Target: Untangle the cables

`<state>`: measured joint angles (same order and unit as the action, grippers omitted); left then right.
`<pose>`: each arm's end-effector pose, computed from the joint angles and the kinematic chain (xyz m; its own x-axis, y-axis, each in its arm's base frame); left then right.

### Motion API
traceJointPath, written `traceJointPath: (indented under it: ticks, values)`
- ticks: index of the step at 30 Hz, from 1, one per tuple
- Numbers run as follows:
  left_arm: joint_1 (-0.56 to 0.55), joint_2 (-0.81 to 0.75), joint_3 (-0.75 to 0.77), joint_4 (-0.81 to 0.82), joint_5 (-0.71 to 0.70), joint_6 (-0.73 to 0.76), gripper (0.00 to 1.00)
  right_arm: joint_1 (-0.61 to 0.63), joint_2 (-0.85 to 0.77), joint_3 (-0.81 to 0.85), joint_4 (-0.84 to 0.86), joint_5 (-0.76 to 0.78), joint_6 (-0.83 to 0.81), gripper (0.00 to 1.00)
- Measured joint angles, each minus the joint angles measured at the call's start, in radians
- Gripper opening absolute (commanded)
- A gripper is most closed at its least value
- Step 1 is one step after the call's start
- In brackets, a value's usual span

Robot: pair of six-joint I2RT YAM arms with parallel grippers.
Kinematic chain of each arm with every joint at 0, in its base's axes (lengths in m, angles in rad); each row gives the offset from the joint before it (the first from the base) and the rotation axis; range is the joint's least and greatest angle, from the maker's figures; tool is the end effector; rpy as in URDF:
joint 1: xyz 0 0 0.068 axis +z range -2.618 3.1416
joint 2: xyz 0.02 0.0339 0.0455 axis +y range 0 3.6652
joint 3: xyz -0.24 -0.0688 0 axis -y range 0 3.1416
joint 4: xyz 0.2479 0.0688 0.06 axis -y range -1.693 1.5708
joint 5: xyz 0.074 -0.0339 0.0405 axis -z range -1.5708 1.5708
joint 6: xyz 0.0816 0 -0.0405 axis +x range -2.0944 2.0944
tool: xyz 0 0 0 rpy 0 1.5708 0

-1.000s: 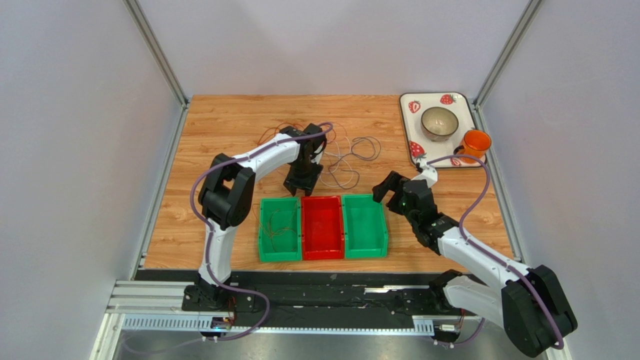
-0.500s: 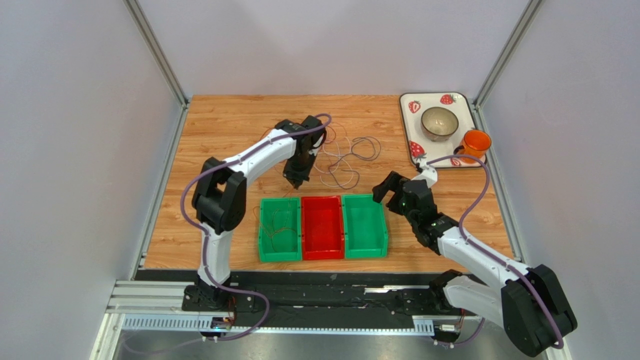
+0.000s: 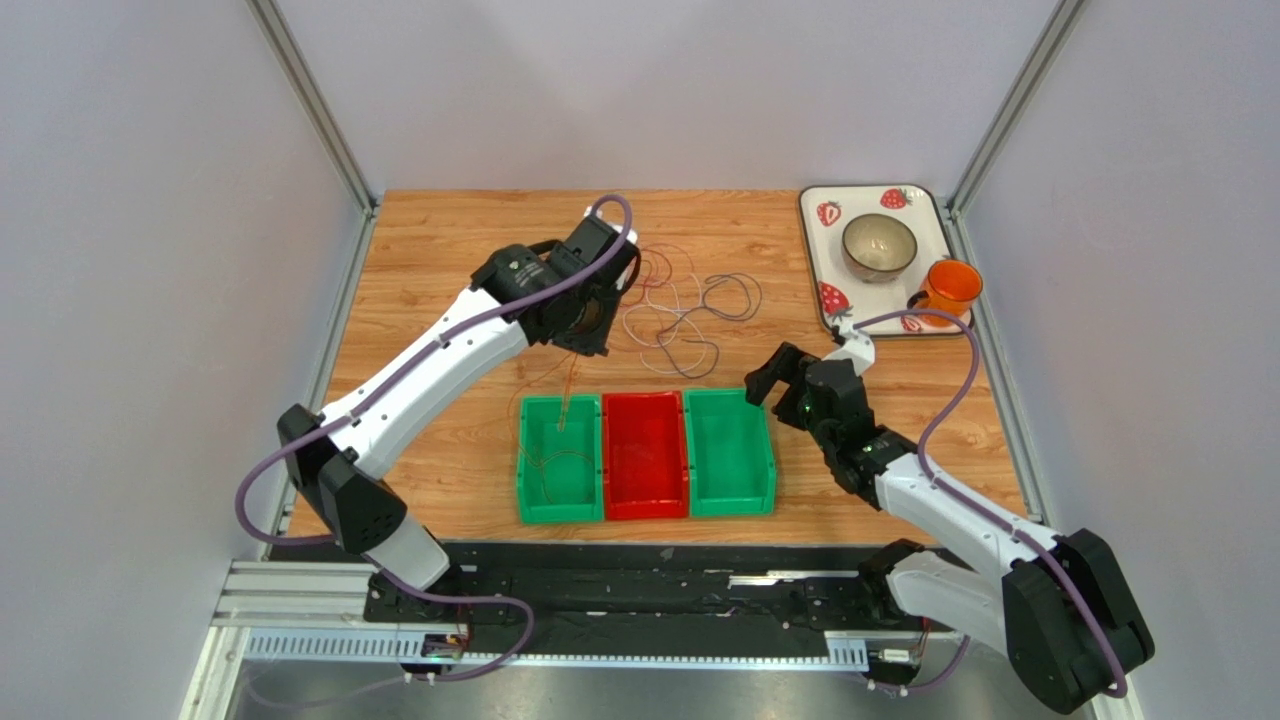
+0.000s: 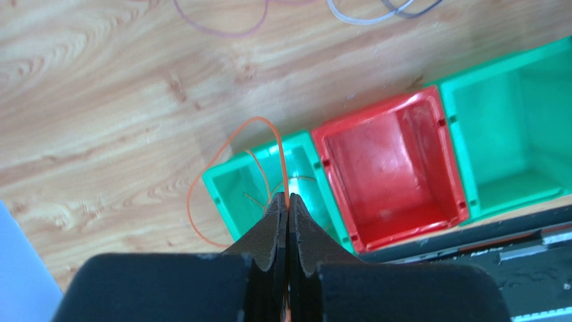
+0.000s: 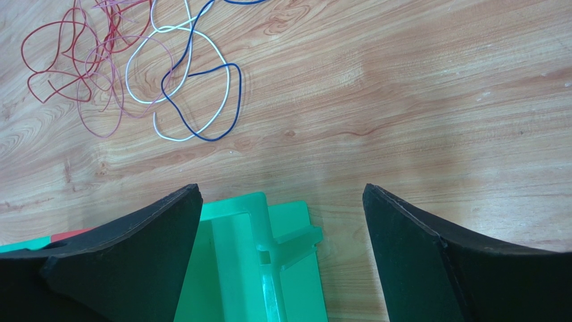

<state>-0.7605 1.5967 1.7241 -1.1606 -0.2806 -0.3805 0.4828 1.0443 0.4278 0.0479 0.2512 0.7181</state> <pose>0.2637 -0.2197 0.3135 -0.7856 0.2549 -0.5638 0.2885 0.9570 0.0307 0.2444 0.1052 0.1442 -0.5330 0.4402 -0.7226 0.1148 0.8838 0.4536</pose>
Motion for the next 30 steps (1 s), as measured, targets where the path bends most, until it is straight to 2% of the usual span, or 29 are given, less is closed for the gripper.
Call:
traceJointPath:
  ticks: [4,10,21,30]
  values:
    - [-0.013,-0.079,-0.137,0.013,0.007,-0.054,0.00,0.000,0.000,0.000,0.000,0.000,0.000,0.95]
    - [-0.021,-0.233,-0.369,0.094,0.103,-0.122,0.00,0.000,0.000,0.000,0.000,0.000,0.000,0.95]
    - [-0.083,-0.364,-0.436,0.211,0.240,-0.225,0.00,0.000,0.000,0.000,0.000,0.000,0.000,0.95]
    - [-0.085,-0.449,-0.661,0.381,0.266,-0.308,0.00,0.000,0.000,0.000,0.000,0.000,0.000,0.95]
